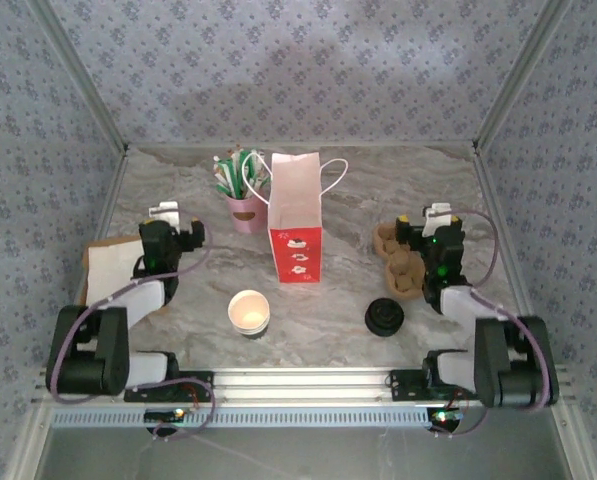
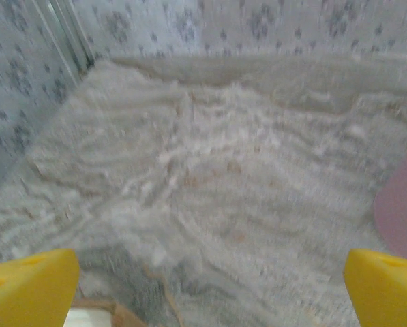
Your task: Pack the takeout coffee
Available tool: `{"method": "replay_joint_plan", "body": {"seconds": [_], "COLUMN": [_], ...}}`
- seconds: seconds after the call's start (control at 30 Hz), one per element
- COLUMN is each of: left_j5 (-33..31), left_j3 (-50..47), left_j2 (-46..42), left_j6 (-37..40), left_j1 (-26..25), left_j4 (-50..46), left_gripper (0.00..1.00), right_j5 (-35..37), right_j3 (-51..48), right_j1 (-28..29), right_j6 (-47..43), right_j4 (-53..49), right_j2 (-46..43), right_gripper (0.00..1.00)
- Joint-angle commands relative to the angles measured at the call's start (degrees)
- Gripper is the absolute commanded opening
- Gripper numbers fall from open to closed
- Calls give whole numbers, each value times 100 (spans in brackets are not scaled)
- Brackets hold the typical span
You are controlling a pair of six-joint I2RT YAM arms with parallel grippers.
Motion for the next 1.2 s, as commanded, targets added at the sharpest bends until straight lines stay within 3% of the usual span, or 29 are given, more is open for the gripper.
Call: {"method": "replay_joint_plan", "body": {"seconds": [0.0,0.2,0.43,0.53,0.6,0.7,0.77,0.83,0.93,1.17], "left_j5": [-417,-318,454,602,556,964,1129,1370,1188,479], "left_j3": [86,337,200,243,228,-59,-15,132,123,-527], "left_j2": [-528,-1713,-3378,-4011,-4360,-4723,-4811,-4778,-4715,-4998], "left_j6": [-83,-239,-2363,-2720,-2856,-2567,-2466,-2212,-2352,-3376], "left_j1": [-123,-338,-561,-626,-658,-654,-658,-656,-658,-649], "left_j4": [-671,-1454,-2147,-2922,-3456,-3634,-3682,-3829,-3982,-3759], "left_gripper": [99,100,99,99,99,99,99,99,100,100], "right_j5": [328,211,-851,-1190,-1400,-2657,-3101,-3285,-2985,-1390], "right_j3": [62,943,2231,2492,2514,2524,2602,2627,2705,3164], "right_j1": [112,152,176,132,-34,-440,-489,-251,416,2633], "right_j6": [-6,1237,2148,2513,2881,3049,3104,3206,3238,3262], "right_j4": [-886,-3104,-5461,-6214,-6504,-6450,-6396,-6394,-6668,-7416], "right_j2": [-714,-1922,-2508,-2578,-2635,-2616,-2513,-2419,-2311,-1875], "right_gripper": [100,100,100,100,100,100,100,93,84,67]}}
